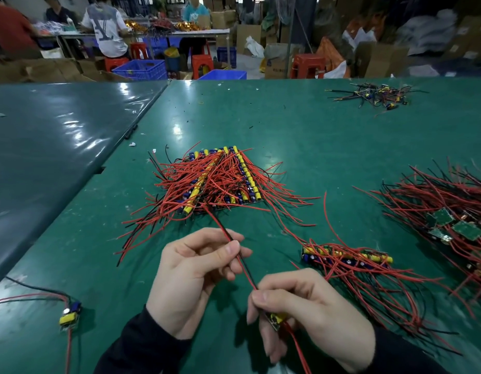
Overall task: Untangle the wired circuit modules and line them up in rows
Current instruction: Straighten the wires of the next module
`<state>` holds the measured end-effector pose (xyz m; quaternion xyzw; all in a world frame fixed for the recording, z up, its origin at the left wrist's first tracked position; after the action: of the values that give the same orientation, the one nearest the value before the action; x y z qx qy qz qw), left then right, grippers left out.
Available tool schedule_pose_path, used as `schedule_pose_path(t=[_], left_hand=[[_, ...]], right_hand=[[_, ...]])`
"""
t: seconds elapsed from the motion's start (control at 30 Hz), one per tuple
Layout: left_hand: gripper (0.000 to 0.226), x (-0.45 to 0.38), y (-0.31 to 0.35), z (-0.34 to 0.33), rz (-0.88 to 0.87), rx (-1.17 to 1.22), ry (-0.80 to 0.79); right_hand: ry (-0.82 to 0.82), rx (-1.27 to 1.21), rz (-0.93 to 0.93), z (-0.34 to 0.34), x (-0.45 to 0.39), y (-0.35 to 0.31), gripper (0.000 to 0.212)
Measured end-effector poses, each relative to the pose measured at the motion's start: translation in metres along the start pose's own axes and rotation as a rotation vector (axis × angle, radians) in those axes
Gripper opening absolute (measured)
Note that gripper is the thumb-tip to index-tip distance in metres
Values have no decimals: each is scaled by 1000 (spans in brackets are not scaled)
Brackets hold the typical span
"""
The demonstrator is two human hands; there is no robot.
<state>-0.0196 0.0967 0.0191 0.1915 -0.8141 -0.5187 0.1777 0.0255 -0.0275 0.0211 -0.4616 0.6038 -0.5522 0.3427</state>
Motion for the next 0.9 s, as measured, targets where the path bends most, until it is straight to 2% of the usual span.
schedule_pose_path(t=[0.2, 0.4, 0.53, 0.63, 0.77, 0.9], left_hand=[[17, -4, -1, 7, -9, 23, 53], [14, 1, 14, 9, -312, -124, 156], [12, 9, 18, 3, -418, -131, 128], [13, 16, 21, -7, -498, -260, 80], [18, 8, 22, 3, -473, -219, 152], [15, 3, 18, 10, -366, -103, 185]], right_hand=[[-30, -14, -40, 1, 0, 2, 22], [78, 41, -66, 4, -1, 5, 30], [202, 164, -137, 13, 1, 10, 35], [224, 212, -144, 14, 2, 11, 33], [183, 232, -48, 10, 3, 6, 33], [123, 323, 114, 4, 5, -4, 28]])
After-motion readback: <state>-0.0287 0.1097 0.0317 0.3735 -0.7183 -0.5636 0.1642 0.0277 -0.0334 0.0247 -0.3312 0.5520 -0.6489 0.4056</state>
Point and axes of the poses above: each hand's wrist, its own x-axis away from the middle knuckle, its own z-axis out of the back of the hand, y = z × x, the point moved 5 cm from there along -x, towards the middle knuckle, and after that the axes turned 1 degree about z, right-handed, at the moved point
